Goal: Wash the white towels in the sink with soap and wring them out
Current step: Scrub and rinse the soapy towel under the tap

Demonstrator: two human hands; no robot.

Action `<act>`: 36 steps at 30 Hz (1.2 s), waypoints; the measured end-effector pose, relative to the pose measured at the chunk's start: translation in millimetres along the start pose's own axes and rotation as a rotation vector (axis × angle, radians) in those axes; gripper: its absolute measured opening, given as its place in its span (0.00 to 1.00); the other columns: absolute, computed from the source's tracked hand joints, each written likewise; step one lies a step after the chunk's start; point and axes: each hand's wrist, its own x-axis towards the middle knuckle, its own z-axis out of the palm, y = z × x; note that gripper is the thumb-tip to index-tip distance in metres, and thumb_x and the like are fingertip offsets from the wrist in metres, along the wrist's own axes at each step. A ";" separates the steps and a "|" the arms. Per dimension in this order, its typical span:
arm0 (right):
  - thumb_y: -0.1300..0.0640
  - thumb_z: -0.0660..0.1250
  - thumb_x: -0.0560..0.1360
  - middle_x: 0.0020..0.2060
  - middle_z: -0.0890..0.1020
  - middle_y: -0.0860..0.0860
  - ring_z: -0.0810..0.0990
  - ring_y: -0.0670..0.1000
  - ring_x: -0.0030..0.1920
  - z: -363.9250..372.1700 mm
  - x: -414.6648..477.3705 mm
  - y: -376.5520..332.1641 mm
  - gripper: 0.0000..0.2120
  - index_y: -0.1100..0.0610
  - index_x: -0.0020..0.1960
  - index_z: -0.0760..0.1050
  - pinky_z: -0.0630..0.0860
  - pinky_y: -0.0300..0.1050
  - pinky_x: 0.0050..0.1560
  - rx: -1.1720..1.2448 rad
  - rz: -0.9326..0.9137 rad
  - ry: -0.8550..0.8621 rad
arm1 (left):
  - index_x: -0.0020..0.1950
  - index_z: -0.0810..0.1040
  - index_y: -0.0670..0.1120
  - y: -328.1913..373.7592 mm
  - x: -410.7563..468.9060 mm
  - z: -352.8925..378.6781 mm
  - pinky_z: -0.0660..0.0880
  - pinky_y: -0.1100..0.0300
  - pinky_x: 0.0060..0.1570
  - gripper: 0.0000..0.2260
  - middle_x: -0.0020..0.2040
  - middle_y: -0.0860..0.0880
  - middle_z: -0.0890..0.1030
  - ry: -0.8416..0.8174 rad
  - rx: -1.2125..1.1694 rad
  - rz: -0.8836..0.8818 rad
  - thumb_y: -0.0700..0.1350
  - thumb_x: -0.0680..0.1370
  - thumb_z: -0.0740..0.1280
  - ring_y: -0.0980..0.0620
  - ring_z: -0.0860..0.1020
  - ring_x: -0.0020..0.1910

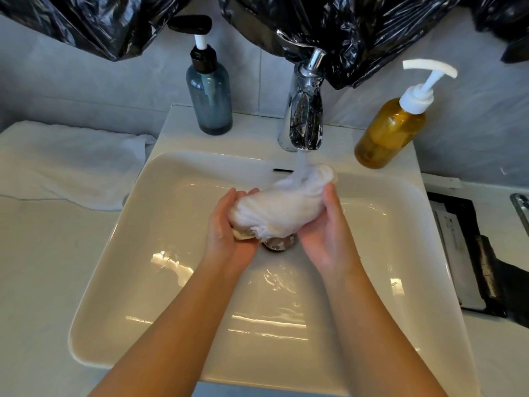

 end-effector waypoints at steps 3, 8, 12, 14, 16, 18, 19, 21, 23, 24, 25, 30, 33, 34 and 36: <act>0.41 0.78 0.67 0.72 0.69 0.66 0.69 0.64 0.73 1.5 -1.7 2.0 0.50 0.66 0.76 0.59 0.67 0.59 0.73 -0.037 0.014 -0.044 | 0.30 0.84 0.47 -0.7 -1.1 4.7 0.76 0.54 0.41 0.22 0.37 0.48 0.84 0.015 0.033 0.009 0.46 0.81 0.60 0.49 0.83 0.35; 0.40 0.81 0.61 0.60 0.80 0.55 0.78 0.54 0.64 5.5 -3.2 0.9 0.40 0.58 0.65 0.72 0.74 0.52 0.66 -0.187 -0.028 -0.073 | 0.60 0.78 0.46 0.6 -1.6 3.8 0.79 0.56 0.37 0.17 0.51 0.44 0.85 0.133 0.018 -0.054 0.56 0.79 0.61 0.45 0.84 0.44; 0.37 0.80 0.60 0.59 0.82 0.53 0.79 0.53 0.63 11.9 -5.6 -0.9 0.41 0.56 0.65 0.72 0.77 0.49 0.62 -0.249 -0.051 -0.086 | 0.59 0.78 0.39 -2.6 -1.7 0.1 0.74 0.50 0.58 0.24 0.59 0.39 0.82 0.169 0.035 -0.143 0.58 0.79 0.60 0.41 0.80 0.54; 0.36 0.80 0.59 0.59 0.82 0.53 0.79 0.53 0.63 12.1 -4.7 -0.5 0.42 0.56 0.65 0.72 0.76 0.50 0.62 -0.265 -0.056 -0.053 | 0.56 0.76 0.41 -7.0 -1.3 1.1 0.72 0.52 0.56 0.17 0.55 0.42 0.78 0.173 0.031 -0.125 0.54 0.78 0.62 0.43 0.77 0.53; 0.35 0.79 0.60 0.57 0.83 0.51 0.80 0.52 0.61 12.2 -4.9 1.2 0.39 0.55 0.63 0.74 0.76 0.49 0.61 -0.310 -0.053 -0.040 | 0.48 0.74 0.44 -9.5 -0.9 0.8 0.75 0.56 0.43 0.10 0.44 0.42 0.77 0.185 0.006 -0.094 0.49 0.78 0.61 0.45 0.78 0.41; 0.34 0.77 0.63 0.56 0.84 0.50 0.80 0.51 0.61 14.7 -5.7 3.5 0.34 0.52 0.61 0.76 0.76 0.46 0.59 -0.365 -0.048 -0.044 | 0.41 0.72 0.45 -9.6 0.5 -1.1 0.75 0.59 0.36 0.10 0.36 0.45 0.75 0.181 -0.047 -0.045 0.48 0.78 0.59 0.47 0.77 0.35; 0.34 0.76 0.64 0.57 0.83 0.49 0.80 0.51 0.62 16.8 -6.3 4.9 0.32 0.51 0.61 0.77 0.75 0.45 0.59 -0.381 -0.046 -0.052 | 0.40 0.72 0.46 -8.1 0.9 -0.8 0.75 0.57 0.39 0.08 0.37 0.46 0.74 0.174 -0.080 -0.024 0.48 0.77 0.59 0.47 0.77 0.38; 0.36 0.74 0.67 0.58 0.83 0.50 0.79 0.50 0.63 19.5 -6.3 5.9 0.31 0.54 0.63 0.76 0.75 0.44 0.61 -0.361 -0.053 -0.062 | 0.39 0.71 0.48 -5.9 2.7 -1.9 0.74 0.57 0.42 0.07 0.38 0.48 0.73 0.178 -0.085 0.011 0.48 0.76 0.60 0.47 0.75 0.41; 0.38 0.72 0.70 0.64 0.80 0.53 0.76 0.51 0.67 20.5 -4.4 5.8 0.36 0.59 0.69 0.71 0.73 0.46 0.65 -0.302 -0.065 -0.066 | 0.34 0.67 0.49 -4.7 4.9 -4.3 0.70 0.58 0.40 0.09 0.33 0.50 0.69 0.192 -0.048 0.040 0.46 0.75 0.58 0.49 0.70 0.35; 0.38 0.72 0.71 0.67 0.77 0.55 0.74 0.53 0.70 20.1 -3.7 6.2 0.39 0.61 0.73 0.68 0.71 0.48 0.69 -0.271 -0.065 -0.054 | 0.33 0.66 0.49 -4.2 4.6 -4.3 0.67 0.58 0.39 0.10 0.32 0.51 0.67 0.184 -0.025 0.047 0.45 0.74 0.58 0.51 0.68 0.34; 0.37 0.72 0.70 0.70 0.74 0.57 0.72 0.54 0.72 19.1 -3.0 6.3 0.43 0.62 0.75 0.64 0.69 0.51 0.72 -0.244 -0.062 -0.041 | 0.33 0.68 0.48 -3.8 4.3 -3.2 0.65 0.57 0.39 0.09 0.33 0.51 0.67 0.150 -0.015 0.042 0.45 0.74 0.58 0.51 0.67 0.34; 0.36 0.77 0.66 0.72 0.71 0.62 0.70 0.59 0.73 15.7 -3.0 4.7 0.52 0.63 0.77 0.59 0.64 0.59 0.75 -0.119 -0.060 0.008 | 0.59 0.76 0.47 -7.6 -2.1 5.8 0.73 0.52 0.51 0.13 0.52 0.43 0.81 0.076 0.019 0.002 0.48 0.78 0.60 0.44 0.79 0.51; 0.38 0.76 0.67 0.71 0.72 0.64 0.71 0.61 0.72 15.0 -5.0 1.2 0.49 0.63 0.76 0.62 0.65 0.61 0.74 -0.070 -0.064 0.100 | 0.61 0.73 0.49 -9.4 -5.8 10.0 0.71 0.52 0.48 0.14 0.55 0.41 0.77 0.019 0.075 -0.011 0.51 0.77 0.62 0.43 0.76 0.52; 0.37 0.74 0.69 0.70 0.73 0.63 0.72 0.60 0.71 15.4 -6.1 0.1 0.45 0.63 0.75 0.64 0.67 0.61 0.72 -0.060 -0.054 0.128 | 0.61 0.71 0.50 -10.0 -6.3 10.5 0.70 0.52 0.47 0.15 0.56 0.41 0.76 0.001 0.098 -0.029 0.53 0.76 0.62 0.43 0.76 0.52; 0.39 0.64 0.75 0.65 0.78 0.61 0.76 0.59 0.67 15.8 -7.8 -1.8 0.33 0.61 0.70 0.71 0.71 0.58 0.68 -0.037 -0.047 0.180 | 0.62 0.70 0.51 -12.3 -5.2 8.9 0.69 0.50 0.48 0.17 0.60 0.40 0.76 -0.033 0.139 -0.072 0.57 0.77 0.62 0.42 0.75 0.54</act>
